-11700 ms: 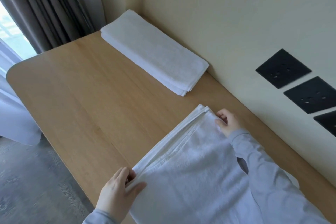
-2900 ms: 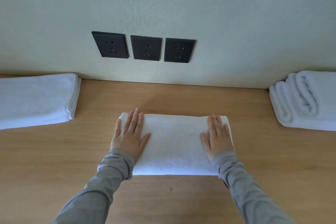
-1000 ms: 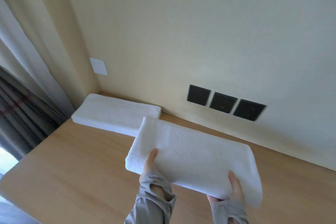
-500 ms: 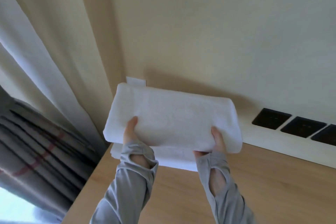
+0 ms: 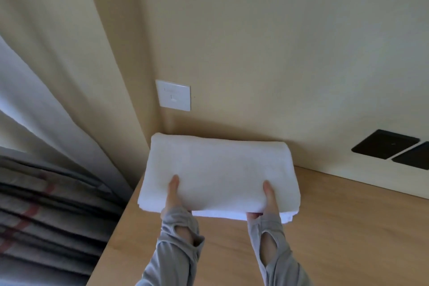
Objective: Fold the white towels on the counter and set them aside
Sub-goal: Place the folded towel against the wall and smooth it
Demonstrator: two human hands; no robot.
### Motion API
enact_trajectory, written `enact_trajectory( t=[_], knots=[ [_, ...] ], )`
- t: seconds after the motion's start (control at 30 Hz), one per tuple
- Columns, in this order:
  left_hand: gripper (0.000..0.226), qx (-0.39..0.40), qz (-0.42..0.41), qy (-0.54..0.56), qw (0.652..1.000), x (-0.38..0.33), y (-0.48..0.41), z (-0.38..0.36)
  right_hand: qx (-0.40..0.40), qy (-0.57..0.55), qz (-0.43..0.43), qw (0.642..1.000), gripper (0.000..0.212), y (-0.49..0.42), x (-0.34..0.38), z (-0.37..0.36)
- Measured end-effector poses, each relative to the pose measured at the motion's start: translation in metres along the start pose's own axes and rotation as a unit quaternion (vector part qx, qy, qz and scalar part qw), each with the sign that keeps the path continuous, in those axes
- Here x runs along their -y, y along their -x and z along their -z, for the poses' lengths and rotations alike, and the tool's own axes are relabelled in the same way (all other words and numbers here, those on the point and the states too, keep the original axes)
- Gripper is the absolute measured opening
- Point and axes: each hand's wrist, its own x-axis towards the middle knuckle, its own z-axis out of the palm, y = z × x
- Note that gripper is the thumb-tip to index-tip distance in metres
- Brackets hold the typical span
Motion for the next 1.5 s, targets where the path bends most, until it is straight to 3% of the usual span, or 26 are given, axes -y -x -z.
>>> enact_trajectory(
  t=[0.1,0.2,0.3,0.37,0.43,0.47,0.53,0.9,0.97,1.03,1.13,1.27,1.37,1.5],
  knots=[
    [0.05,0.002,-0.014,-0.037,0.999,-0.005,0.001,0.0,-0.031,0.077,-0.019,0.996,0.06,0.001,0.006,0.005],
    [0.092,-0.072,-0.023,-0.112,0.991,-0.016,0.002,0.003,-0.09,0.16,-0.009,0.983,0.088,-0.008,0.024,0.015],
    [0.104,-0.166,-0.033,-0.169,0.971,-0.031,0.005,0.009,-0.162,0.352,0.103,0.916,0.105,-0.009,0.046,0.029],
    [0.102,-0.158,-0.045,-0.183,0.969,-0.037,0.003,0.011,-0.084,0.461,0.196,0.861,0.086,-0.013,0.055,0.035],
    [0.095,-0.136,-0.063,-0.202,0.968,-0.038,-0.001,0.011,0.03,0.467,0.205,0.86,0.048,-0.014,0.061,0.037],
    [0.093,-0.132,-0.067,-0.208,0.967,-0.039,-0.003,0.01,0.059,0.46,0.187,0.866,0.039,-0.015,0.062,0.037],
    [0.092,-0.131,-0.065,-0.221,0.964,-0.041,-0.006,0.007,0.08,0.451,0.178,0.871,0.038,-0.02,0.061,0.04],
    [0.1,-0.095,-0.085,-0.324,0.937,-0.074,-0.043,-0.016,0.03,0.408,0.27,0.872,0.036,-0.014,0.033,0.029],
    [0.099,-0.111,-0.109,-0.37,0.916,-0.073,-0.045,-0.012,0.038,0.421,0.274,0.864,0.036,-0.015,0.036,0.029],
    [0.091,-0.089,-0.186,-0.415,0.886,-0.071,-0.046,-0.002,0.049,0.427,0.286,0.857,0.039,-0.015,0.04,0.033],
    [0.065,0.066,-0.276,-0.424,0.86,-0.078,-0.052,0.021,0.07,0.457,0.32,0.827,0.052,-0.011,0.046,0.038],
    [0.081,0.21,-0.275,-0.569,0.746,-0.101,-0.061,0.036,0.148,0.572,0.313,0.744,0.111,-0.008,0.047,0.055],
    [0.078,0.205,-0.294,-0.614,0.704,-0.111,-0.063,0.029,0.155,0.621,0.332,0.693,0.129,-0.013,0.045,0.061],
    [0.073,0.153,-0.302,-0.624,0.704,-0.114,-0.061,0.023,0.116,0.632,0.359,0.677,0.122,-0.014,0.039,0.058]
  ],
)
